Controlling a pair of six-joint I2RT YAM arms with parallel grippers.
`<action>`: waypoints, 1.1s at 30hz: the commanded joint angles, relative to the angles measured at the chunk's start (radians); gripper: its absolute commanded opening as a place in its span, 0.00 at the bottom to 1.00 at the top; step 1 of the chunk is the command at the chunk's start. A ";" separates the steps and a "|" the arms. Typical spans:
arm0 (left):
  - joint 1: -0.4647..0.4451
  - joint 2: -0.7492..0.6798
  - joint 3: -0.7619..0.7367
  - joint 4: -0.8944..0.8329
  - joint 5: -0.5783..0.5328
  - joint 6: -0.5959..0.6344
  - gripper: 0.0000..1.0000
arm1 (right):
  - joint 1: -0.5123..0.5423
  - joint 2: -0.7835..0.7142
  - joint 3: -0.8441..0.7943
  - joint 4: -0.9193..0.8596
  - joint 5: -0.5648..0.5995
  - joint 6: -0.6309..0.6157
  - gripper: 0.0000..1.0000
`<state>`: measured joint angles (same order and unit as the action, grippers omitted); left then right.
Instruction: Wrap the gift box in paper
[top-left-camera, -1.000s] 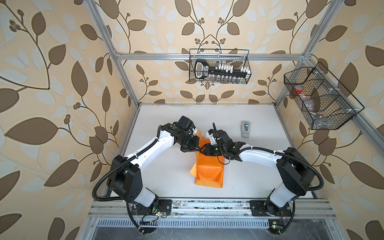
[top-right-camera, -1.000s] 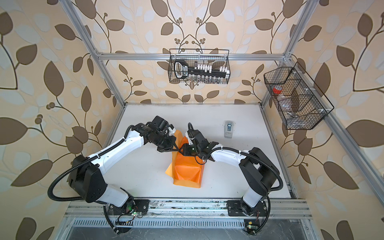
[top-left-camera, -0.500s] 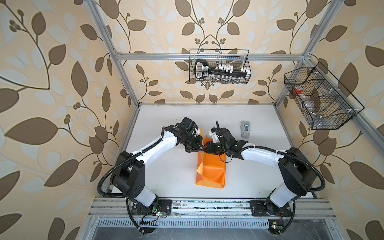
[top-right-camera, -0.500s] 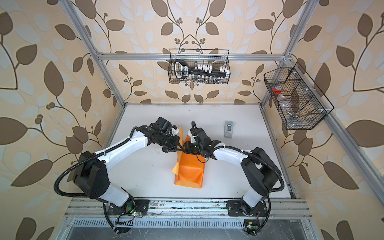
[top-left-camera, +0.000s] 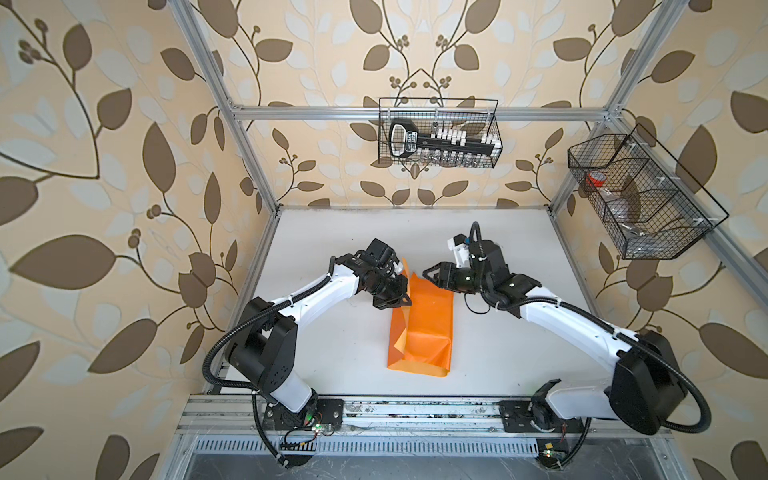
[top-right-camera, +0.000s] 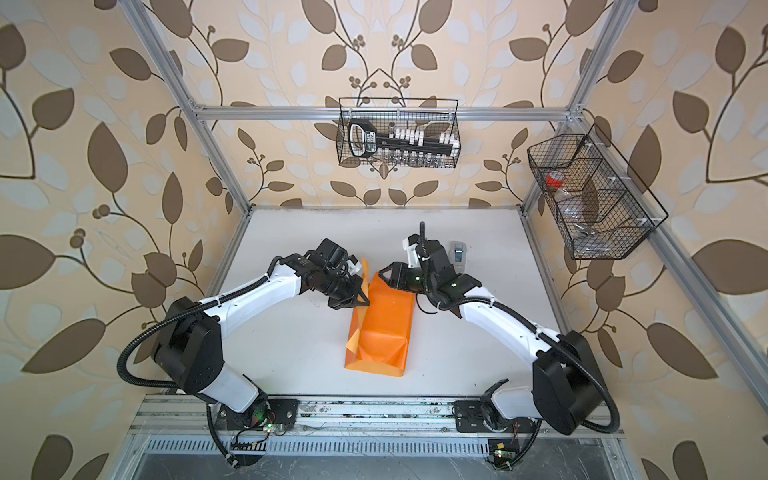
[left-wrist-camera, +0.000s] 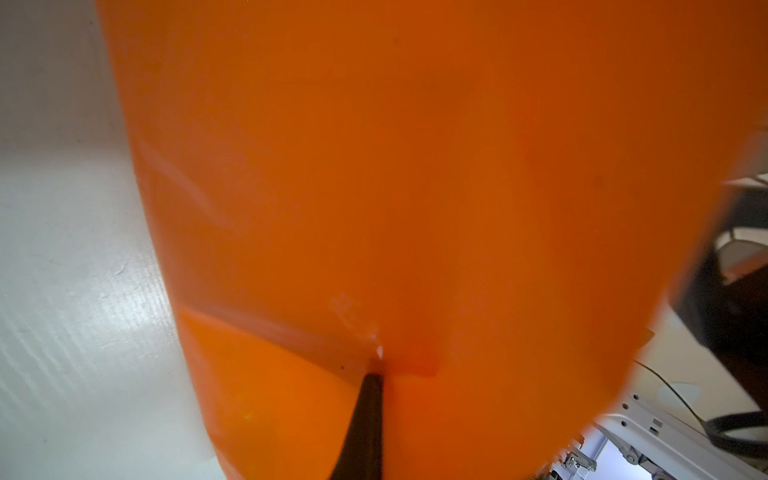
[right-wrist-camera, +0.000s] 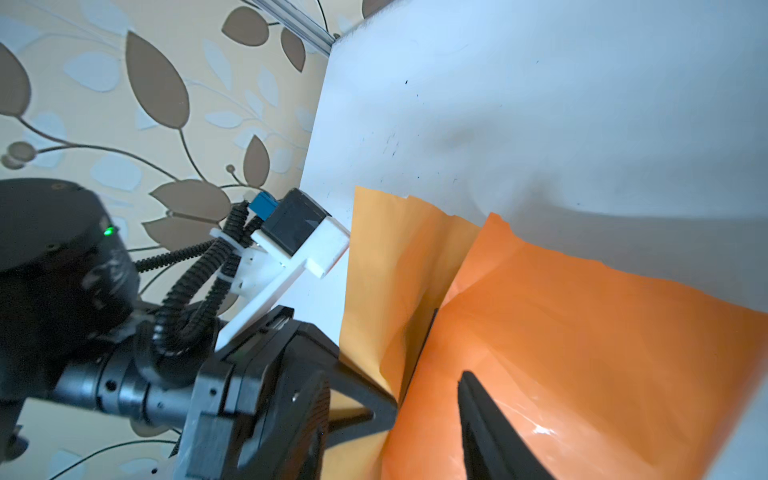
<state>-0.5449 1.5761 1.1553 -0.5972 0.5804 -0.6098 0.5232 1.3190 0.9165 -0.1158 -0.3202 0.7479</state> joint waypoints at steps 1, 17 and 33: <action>-0.010 -0.011 0.015 -0.007 0.024 0.004 0.00 | -0.058 -0.071 -0.134 -0.108 0.015 -0.064 0.50; -0.024 0.003 0.054 -0.035 0.019 0.016 0.00 | -0.217 -0.022 -0.499 0.133 -0.057 0.004 0.27; -0.054 0.022 0.132 -0.100 0.026 0.041 0.00 | -0.103 0.005 -0.422 0.182 -0.021 0.062 0.26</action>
<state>-0.5842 1.5867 1.2407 -0.6613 0.5808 -0.6022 0.4129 1.3640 0.4622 0.0887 -0.3687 0.7944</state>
